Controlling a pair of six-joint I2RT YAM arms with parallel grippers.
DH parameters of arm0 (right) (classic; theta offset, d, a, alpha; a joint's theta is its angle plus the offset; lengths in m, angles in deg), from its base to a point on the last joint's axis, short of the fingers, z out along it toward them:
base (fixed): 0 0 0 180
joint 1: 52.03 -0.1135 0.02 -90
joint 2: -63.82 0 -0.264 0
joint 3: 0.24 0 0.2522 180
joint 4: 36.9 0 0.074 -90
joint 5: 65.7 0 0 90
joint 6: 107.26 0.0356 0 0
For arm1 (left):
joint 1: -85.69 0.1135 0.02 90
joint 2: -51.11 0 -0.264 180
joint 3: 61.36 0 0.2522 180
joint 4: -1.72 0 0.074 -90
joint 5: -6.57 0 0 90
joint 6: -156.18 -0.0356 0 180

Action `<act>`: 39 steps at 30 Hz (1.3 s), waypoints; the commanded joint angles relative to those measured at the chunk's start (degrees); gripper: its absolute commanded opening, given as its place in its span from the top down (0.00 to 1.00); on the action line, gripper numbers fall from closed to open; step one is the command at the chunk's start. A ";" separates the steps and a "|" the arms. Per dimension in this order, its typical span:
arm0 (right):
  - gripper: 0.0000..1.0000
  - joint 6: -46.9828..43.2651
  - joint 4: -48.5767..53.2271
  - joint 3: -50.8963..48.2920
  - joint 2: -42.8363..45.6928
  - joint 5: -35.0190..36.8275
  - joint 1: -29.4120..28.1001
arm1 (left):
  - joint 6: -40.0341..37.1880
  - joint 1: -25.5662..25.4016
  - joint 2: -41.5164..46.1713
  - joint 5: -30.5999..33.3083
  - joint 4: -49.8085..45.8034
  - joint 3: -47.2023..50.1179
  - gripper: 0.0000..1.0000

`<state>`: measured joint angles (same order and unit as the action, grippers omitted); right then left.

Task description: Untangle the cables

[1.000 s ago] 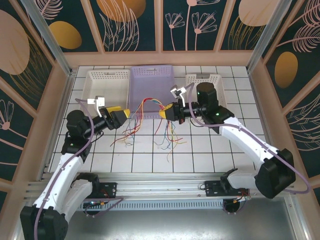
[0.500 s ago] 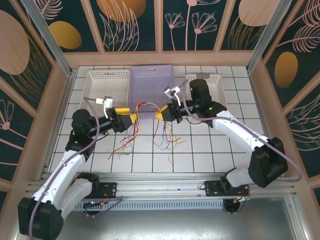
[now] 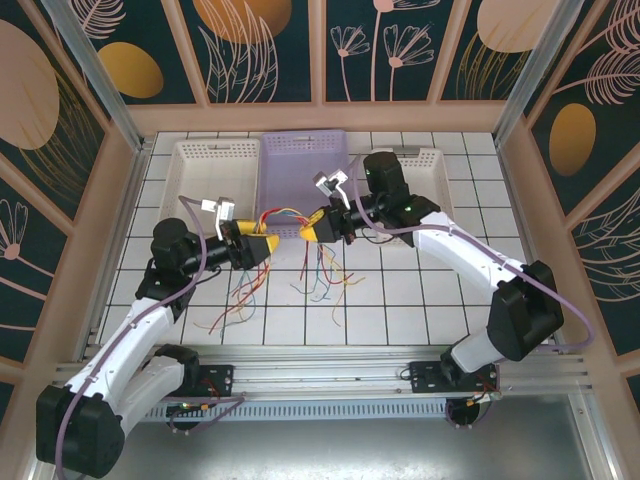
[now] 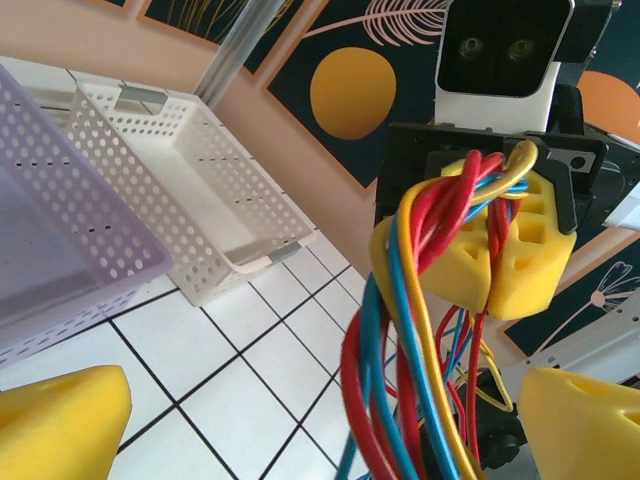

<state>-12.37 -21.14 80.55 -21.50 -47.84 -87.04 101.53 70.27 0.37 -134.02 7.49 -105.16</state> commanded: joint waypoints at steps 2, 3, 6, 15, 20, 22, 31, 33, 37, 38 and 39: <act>1.00 -1.72 -0.02 2.22 -0.37 -3.42 -0.59 | -2.15 -0.30 0.09 -0.48 -0.38 -0.84 0.03; 1.00 -1.81 0.09 2.34 -0.39 -3.47 -0.66 | -2.13 -0.40 0.03 -0.57 -0.49 -0.81 0.06; 1.00 -1.47 -0.09 2.76 -0.77 -2.85 -0.70 | -2.18 -0.40 -0.23 -0.74 -0.84 -0.98 0.24; 1.00 1.44 -1.96 3.15 -1.48 2.09 -0.50 | -2.22 -0.49 -0.33 -1.80 -0.81 -0.98 0.72; 1.00 2.15 -1.57 3.44 -1.35 5.31 0.08 | -2.34 -0.54 -0.15 -1.09 -1.24 -1.07 1.00; 1.00 2.07 -1.17 3.46 -1.05 5.81 0.20 | -2.55 -0.52 -0.10 -0.41 -1.42 -1.33 1.00; 1.00 4.80 -1.78 0.37 4.06 17.63 2.49 | -0.20 -0.50 -3.16 8.06 -0.32 -7.08 1.00; 0.96 6.19 -4.15 -1.80 6.11 18.99 3.28 | -0.67 -0.56 -4.51 9.59 -0.72 -9.50 1.00; 0.67 8.57 -6.41 -5.47 10.79 22.17 5.75 | -1.41 -0.55 -7.95 11.20 -0.97 -14.04 1.00; 0.63 8.65 -6.43 -6.10 12.16 23.25 5.95 | -1.49 -0.50 -8.86 11.42 -0.93 -15.10 1.00; 0.61 8.73 -6.48 -6.78 13.50 23.80 6.16 | -1.52 -0.50 -9.74 11.54 -0.90 -16.06 1.00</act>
<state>-5.60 -24.66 75.39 -11.79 -27.82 -81.88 100.68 69.44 -7.79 -125.03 5.33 -117.89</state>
